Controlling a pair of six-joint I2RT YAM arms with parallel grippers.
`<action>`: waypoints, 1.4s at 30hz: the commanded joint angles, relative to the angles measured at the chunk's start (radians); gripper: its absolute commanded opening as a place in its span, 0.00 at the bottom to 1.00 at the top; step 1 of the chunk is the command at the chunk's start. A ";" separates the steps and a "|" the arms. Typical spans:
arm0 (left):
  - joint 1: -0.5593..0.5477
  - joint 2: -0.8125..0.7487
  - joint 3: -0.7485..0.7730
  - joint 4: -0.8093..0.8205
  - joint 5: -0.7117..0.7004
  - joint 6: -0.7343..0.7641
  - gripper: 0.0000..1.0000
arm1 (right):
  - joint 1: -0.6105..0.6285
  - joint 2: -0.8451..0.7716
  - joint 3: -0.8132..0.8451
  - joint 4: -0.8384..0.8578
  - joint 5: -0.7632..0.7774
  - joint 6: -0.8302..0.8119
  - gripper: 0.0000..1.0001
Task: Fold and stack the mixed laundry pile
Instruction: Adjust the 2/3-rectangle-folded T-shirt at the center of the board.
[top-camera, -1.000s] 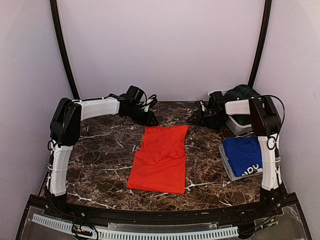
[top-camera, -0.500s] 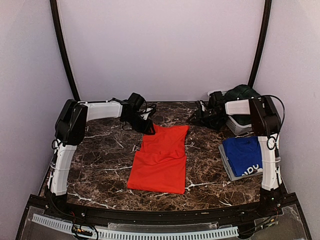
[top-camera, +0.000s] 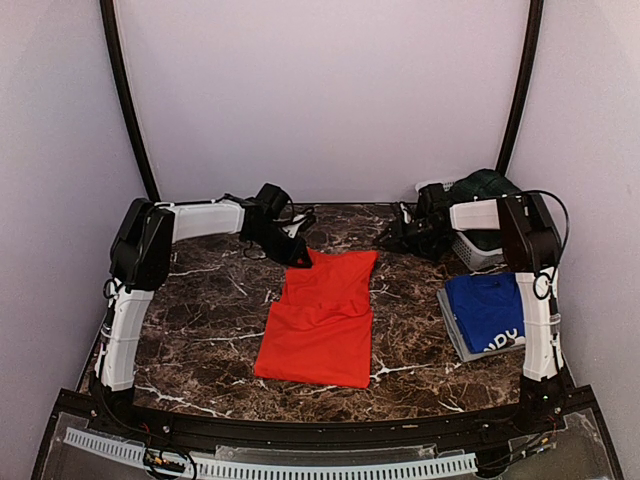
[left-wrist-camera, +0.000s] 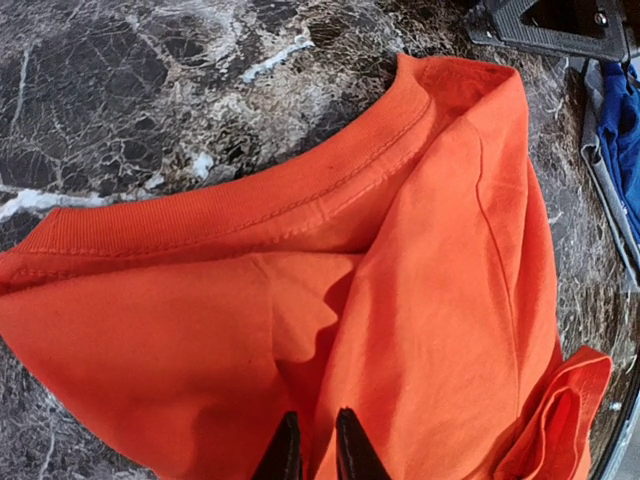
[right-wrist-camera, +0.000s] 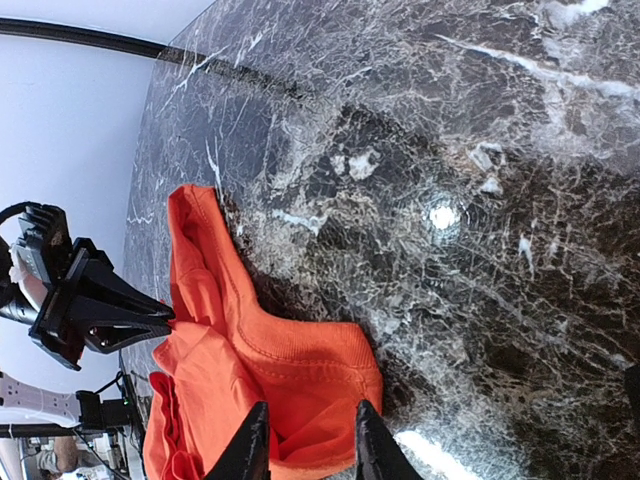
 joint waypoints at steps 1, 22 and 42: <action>-0.001 -0.012 0.035 -0.047 0.030 0.020 0.07 | 0.003 0.013 0.029 0.012 -0.009 0.000 0.28; 0.047 -0.226 -0.249 0.104 -0.015 -0.076 0.00 | -0.001 -0.012 0.020 -0.006 -0.001 -0.017 0.42; 0.033 -0.069 -0.050 0.033 0.043 0.012 0.33 | 0.000 -0.014 0.008 -0.003 -0.003 -0.020 0.42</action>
